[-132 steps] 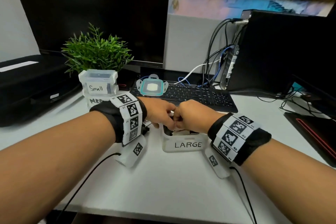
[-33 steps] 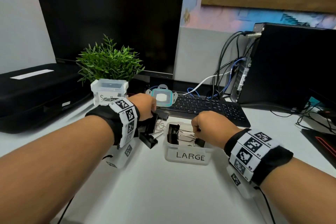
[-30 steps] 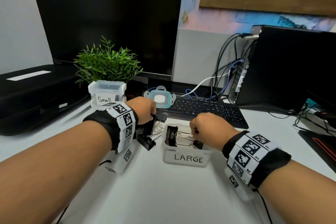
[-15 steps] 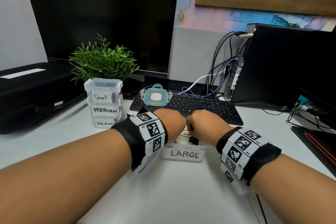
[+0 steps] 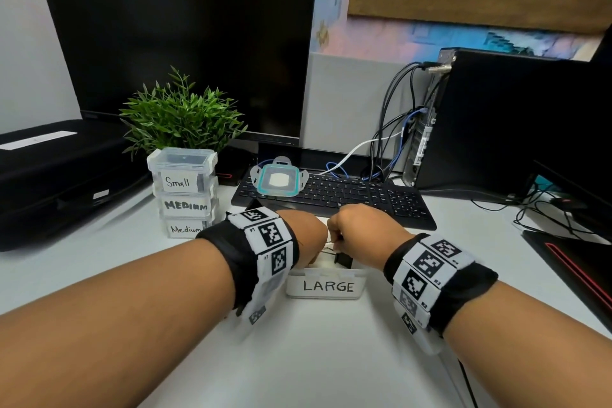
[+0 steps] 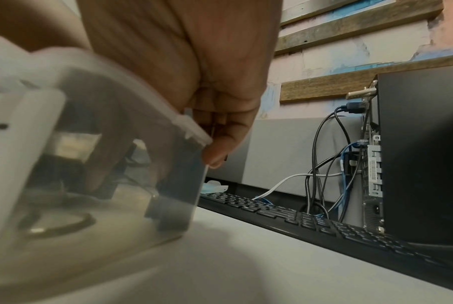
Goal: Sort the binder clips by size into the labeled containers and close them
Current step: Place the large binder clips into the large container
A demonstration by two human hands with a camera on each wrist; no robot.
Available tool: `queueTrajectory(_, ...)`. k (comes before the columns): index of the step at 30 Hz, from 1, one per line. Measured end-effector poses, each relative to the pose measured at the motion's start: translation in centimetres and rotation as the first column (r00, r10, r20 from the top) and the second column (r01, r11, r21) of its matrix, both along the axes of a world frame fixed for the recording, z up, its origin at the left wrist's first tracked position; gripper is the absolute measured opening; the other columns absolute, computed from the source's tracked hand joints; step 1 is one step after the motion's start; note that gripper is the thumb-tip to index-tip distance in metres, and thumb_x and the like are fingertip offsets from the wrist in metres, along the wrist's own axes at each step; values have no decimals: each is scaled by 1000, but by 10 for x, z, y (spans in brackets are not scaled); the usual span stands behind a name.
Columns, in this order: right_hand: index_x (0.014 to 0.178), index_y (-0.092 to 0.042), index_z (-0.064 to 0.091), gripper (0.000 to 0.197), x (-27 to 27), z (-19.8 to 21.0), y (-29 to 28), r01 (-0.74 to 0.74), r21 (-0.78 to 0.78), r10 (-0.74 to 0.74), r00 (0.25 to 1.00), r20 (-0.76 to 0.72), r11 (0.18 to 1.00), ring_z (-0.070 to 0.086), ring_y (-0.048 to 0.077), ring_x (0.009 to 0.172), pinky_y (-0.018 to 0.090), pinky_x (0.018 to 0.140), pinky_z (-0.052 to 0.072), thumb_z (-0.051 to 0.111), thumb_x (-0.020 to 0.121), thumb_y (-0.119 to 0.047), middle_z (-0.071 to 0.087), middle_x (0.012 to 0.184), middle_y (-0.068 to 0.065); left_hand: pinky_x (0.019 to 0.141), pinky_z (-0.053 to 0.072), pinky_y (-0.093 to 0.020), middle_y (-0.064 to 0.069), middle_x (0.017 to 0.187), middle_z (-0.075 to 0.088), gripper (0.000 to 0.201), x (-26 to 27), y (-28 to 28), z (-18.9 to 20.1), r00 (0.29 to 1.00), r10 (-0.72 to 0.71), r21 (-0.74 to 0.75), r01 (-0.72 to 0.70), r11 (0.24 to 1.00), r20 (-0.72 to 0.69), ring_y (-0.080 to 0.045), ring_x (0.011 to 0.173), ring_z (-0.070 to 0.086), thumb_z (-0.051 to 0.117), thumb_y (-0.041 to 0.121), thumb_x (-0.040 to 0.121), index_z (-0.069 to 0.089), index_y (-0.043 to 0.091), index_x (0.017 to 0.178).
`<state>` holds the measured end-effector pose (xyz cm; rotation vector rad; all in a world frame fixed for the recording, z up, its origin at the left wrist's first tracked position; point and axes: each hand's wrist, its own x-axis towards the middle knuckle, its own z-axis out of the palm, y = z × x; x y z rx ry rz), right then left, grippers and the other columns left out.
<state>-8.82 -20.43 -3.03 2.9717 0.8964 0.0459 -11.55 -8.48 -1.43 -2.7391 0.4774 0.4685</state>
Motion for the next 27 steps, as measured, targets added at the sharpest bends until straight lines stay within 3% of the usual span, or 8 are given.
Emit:
queueTrajectory(2,90,-18,64,5,0,0,0,-3,0,3,1000,-6,1000,56,22,95,30,72,44,60,87,-17,59,100,3,86,45,-29,-2,109,61,32,-1,0,0,999,2,-48,0,999,33,-20,100,57,52,6,90,61,11,120)
queueTrajectory(4,89,-18,64,5,1,0,0,-8,-9,8,1000,-4,1000,57,23,94,30,71,43,60,87,-16,58,98,3,78,45,-27,-1,112,63,30,-4,5,0,998,-13,-130,21,991,65,-21,103,58,52,4,89,63,15,115)
queueTrajectory(7,87,-19,62,4,2,0,1,-12,-9,12,1000,0,1000,57,23,93,28,67,38,60,87,-16,51,89,0,59,36,-22,7,88,58,24,-3,15,-4,993,-31,-247,58,967,112,-17,87,54,52,4,86,61,18,103)
queueTrajectory(10,91,-18,64,5,2,0,0,-3,-16,3,1000,-10,1000,56,22,94,27,68,37,60,87,-17,56,95,2,51,30,-20,10,72,46,17,-4,20,-6,982,-29,-288,83,954,187,-14,78,48,57,8,85,58,20,98)
queueTrajectory(16,86,-19,65,9,3,0,0,-6,2,6,1000,6,1000,57,21,90,27,67,39,59,86,-13,61,96,2,67,38,-26,0,99,57,18,1,27,-15,953,-14,-310,112,944,302,-19,92,55,61,12,83,47,24,83)
queueTrajectory(19,83,-21,65,12,4,0,-1,-18,-5,18,1000,3,1000,58,21,87,28,68,43,59,85,-11,58,89,0,72,38,-25,2,106,50,19,4,31,-18,935,-21,-338,149,929,355,-16,101,48,61,15,82,48,25,90)
queueTrajectory(22,85,-20,67,10,6,1,-3,-32,-13,32,999,-2,999,54,17,81,27,68,42,61,85,-12,51,82,-6,83,42,-26,2,116,48,40,8,33,-20,956,51,-417,77,906,288,-17,110,44,66,17,79,46,23,113)
queueTrajectory(27,93,-20,69,12,7,2,-7,-35,-13,35,999,-22,999,58,18,89,29,70,44,59,89,-17,56,85,-6,70,43,-28,-2,111,56,53,10,34,-18,980,109,-456,-22,890,165,-19,95,55,64,12,80,38,26,123)
